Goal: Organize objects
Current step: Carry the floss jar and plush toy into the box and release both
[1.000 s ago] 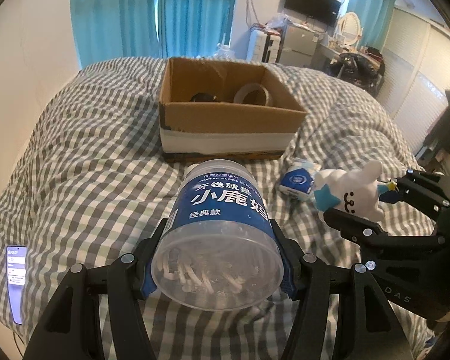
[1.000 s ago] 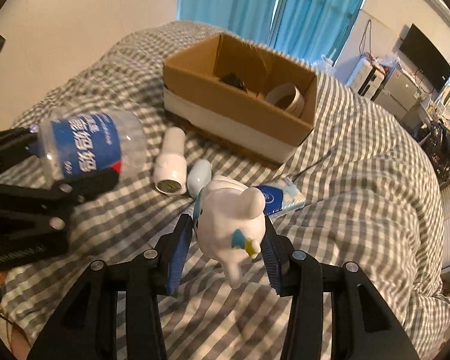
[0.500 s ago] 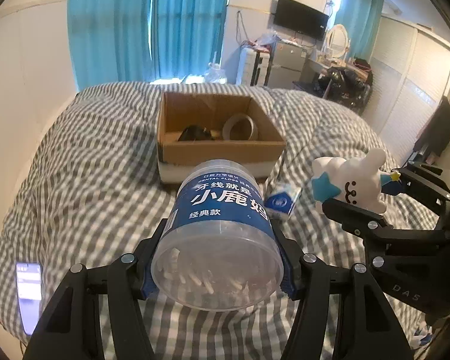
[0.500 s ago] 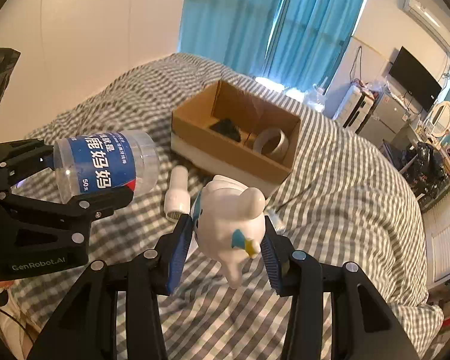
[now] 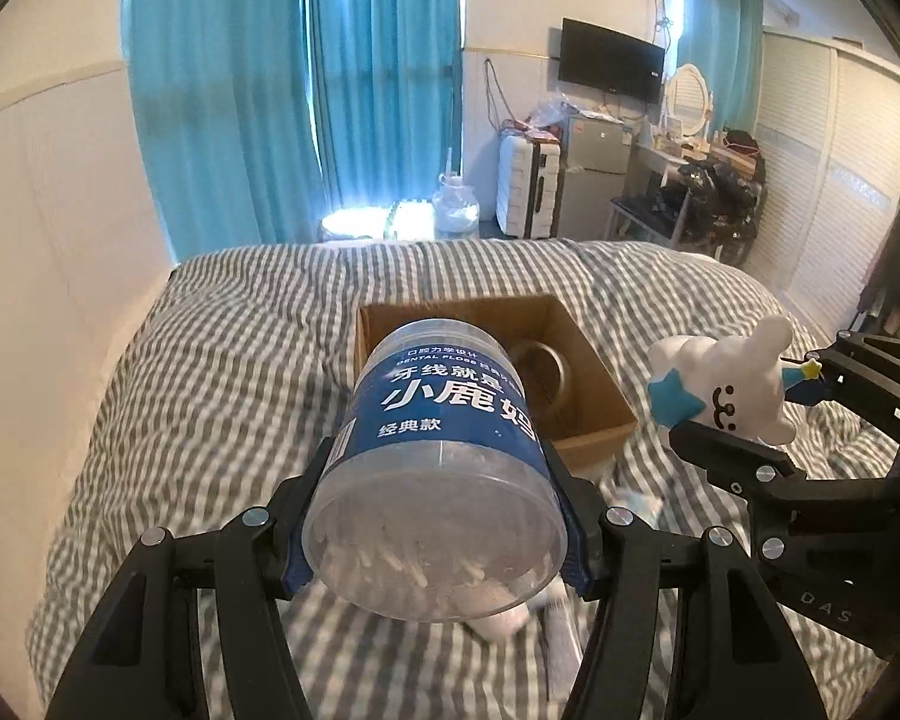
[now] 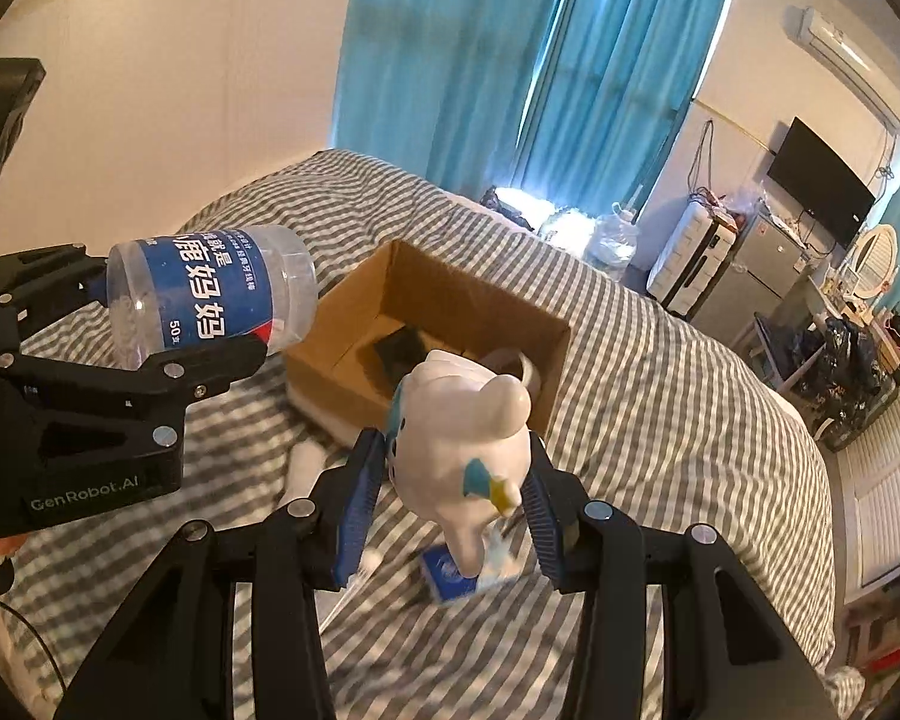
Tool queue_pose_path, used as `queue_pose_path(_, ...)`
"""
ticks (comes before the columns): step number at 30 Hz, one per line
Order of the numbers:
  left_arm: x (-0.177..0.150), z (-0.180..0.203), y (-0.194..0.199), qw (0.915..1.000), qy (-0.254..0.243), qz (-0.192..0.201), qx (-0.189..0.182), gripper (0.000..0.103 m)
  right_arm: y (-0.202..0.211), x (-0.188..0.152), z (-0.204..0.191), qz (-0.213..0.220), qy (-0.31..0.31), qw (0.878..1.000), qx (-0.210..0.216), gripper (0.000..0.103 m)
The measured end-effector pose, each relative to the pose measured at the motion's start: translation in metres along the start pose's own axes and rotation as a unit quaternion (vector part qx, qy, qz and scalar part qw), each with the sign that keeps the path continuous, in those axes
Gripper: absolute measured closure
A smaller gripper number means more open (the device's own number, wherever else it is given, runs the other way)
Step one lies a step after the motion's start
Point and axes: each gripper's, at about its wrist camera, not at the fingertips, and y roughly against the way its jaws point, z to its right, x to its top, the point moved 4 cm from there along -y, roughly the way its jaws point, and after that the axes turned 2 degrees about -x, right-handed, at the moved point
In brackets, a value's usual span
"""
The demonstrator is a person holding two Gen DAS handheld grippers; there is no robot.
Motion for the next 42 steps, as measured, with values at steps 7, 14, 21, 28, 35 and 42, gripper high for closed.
queue_pose_path(7, 0.029, -0.007, -0.056, 0.9997, -0.007, -0.024, 0.0, 0.04, -0.046, 0.035, 0.022, -0.004, -0.016, 1.0, 0.007, 0.058)
queue_pose_path(14, 0.04, -0.005, -0.106, 0.9987, -0.009, -0.051, -0.004, 0.04, -0.098, 0.044, 0.034, -0.029, -0.026, 0.999, 0.016, 0.058)
queue_pose_path(21, 0.036, -0.004, -0.146, 0.9973, -0.013, -0.073, -0.006, 0.04, -0.149, 0.031, 0.043, -0.064, -0.032, 0.997, 0.034, 0.058)
queue_pose_path(28, 0.031, 0.001, -0.174, 0.9956, -0.029, -0.088, -0.011, 0.04, -0.183, 0.014, 0.037, -0.087, -0.022, 0.994, 0.055, 0.058)
queue_pose_path(35, 0.033, 0.005, -0.193, 0.9945, -0.039, -0.096, -0.01, 0.04, -0.197, 0.013, 0.037, -0.087, -0.023, 0.994, 0.064, 0.058)
queue_pose_path(42, 0.034, 0.007, -0.204, 0.9936, -0.039, -0.106, -0.011, 0.04, -0.202, 0.006, 0.031, -0.087, -0.02, 0.993, 0.072, 0.058)
